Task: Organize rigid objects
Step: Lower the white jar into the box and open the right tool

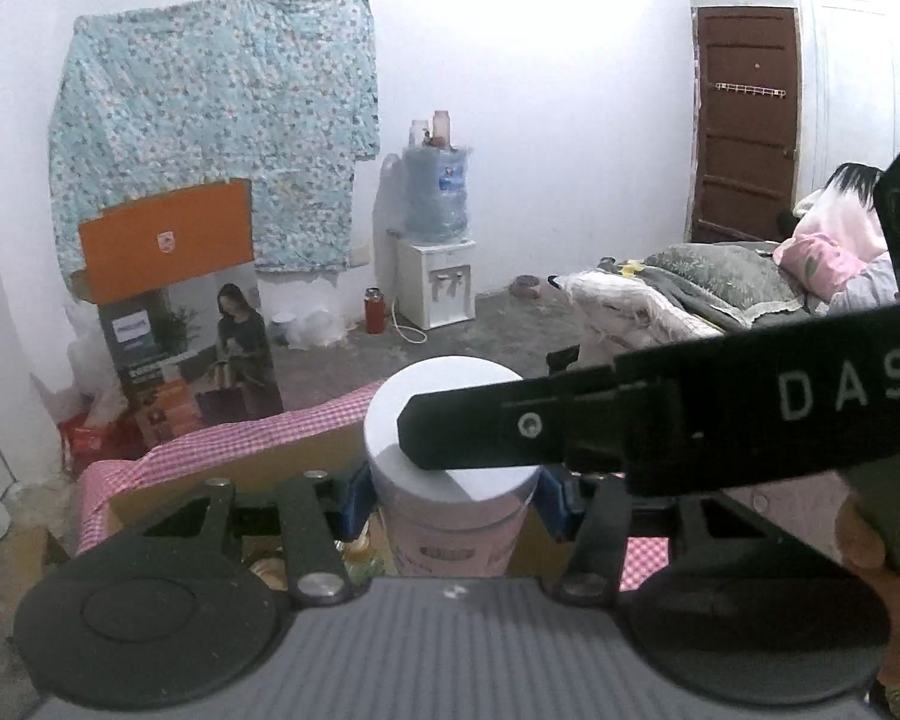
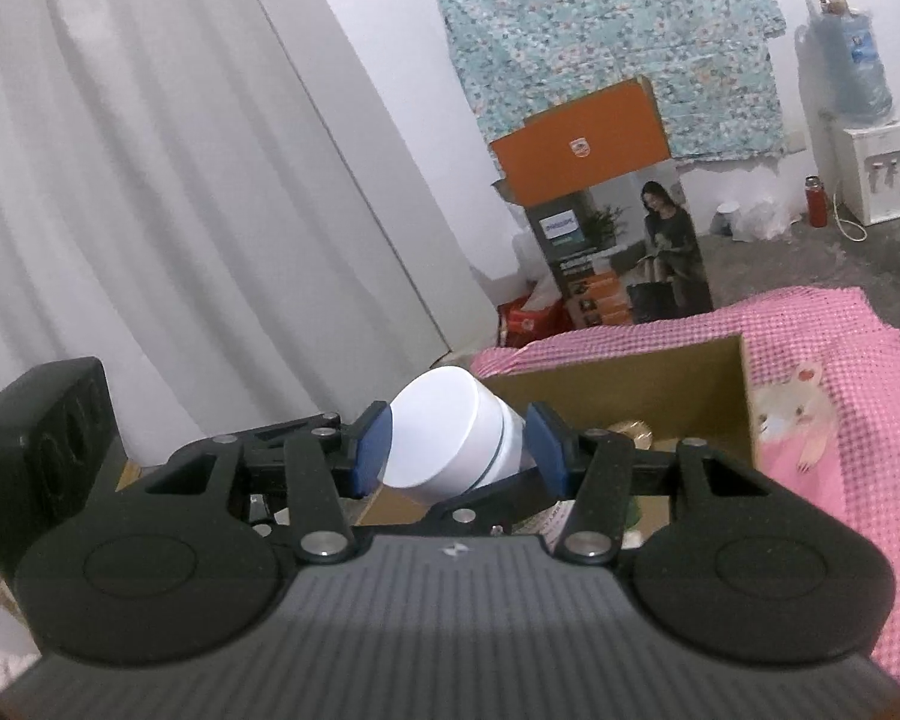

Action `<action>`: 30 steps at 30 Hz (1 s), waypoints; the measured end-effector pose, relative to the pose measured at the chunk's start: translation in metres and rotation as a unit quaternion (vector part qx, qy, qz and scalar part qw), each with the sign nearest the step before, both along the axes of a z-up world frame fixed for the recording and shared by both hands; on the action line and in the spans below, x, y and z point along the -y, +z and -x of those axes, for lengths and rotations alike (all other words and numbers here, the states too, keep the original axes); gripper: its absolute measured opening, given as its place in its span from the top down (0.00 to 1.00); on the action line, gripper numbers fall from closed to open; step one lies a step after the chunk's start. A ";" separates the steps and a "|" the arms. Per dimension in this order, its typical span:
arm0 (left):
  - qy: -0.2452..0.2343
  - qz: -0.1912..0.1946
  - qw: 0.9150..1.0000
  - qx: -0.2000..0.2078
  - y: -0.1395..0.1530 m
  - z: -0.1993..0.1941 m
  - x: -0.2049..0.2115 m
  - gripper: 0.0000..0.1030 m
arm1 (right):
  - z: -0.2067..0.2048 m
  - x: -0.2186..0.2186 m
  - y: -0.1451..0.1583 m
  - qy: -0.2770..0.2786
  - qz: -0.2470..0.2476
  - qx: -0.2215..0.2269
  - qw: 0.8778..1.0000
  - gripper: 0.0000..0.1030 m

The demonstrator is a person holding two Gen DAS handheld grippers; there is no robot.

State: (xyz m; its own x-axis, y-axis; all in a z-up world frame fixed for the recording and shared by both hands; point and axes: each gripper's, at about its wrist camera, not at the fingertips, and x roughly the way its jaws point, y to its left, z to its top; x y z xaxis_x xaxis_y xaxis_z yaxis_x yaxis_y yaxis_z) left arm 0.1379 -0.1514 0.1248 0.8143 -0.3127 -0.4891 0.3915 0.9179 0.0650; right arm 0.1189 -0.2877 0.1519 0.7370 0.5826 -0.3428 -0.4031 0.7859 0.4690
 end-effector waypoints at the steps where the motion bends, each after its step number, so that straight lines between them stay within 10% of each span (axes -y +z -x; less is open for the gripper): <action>1: 0.000 -0.001 1.000 -0.003 -0.001 -0.007 0.002 0.47 | -0.007 0.004 0.000 -0.002 -0.001 -0.004 1.000 0.52; 17: 0.013 -0.005 0.989 -0.145 -0.080 -0.118 0.012 0.47 | -0.122 0.038 -0.084 -0.004 0.000 -0.121 0.993 0.51; 30: 0.008 -0.023 0.986 -0.166 -0.092 -0.135 0.026 0.45 | -0.155 0.041 -0.115 -0.005 0.029 -0.145 0.989 0.41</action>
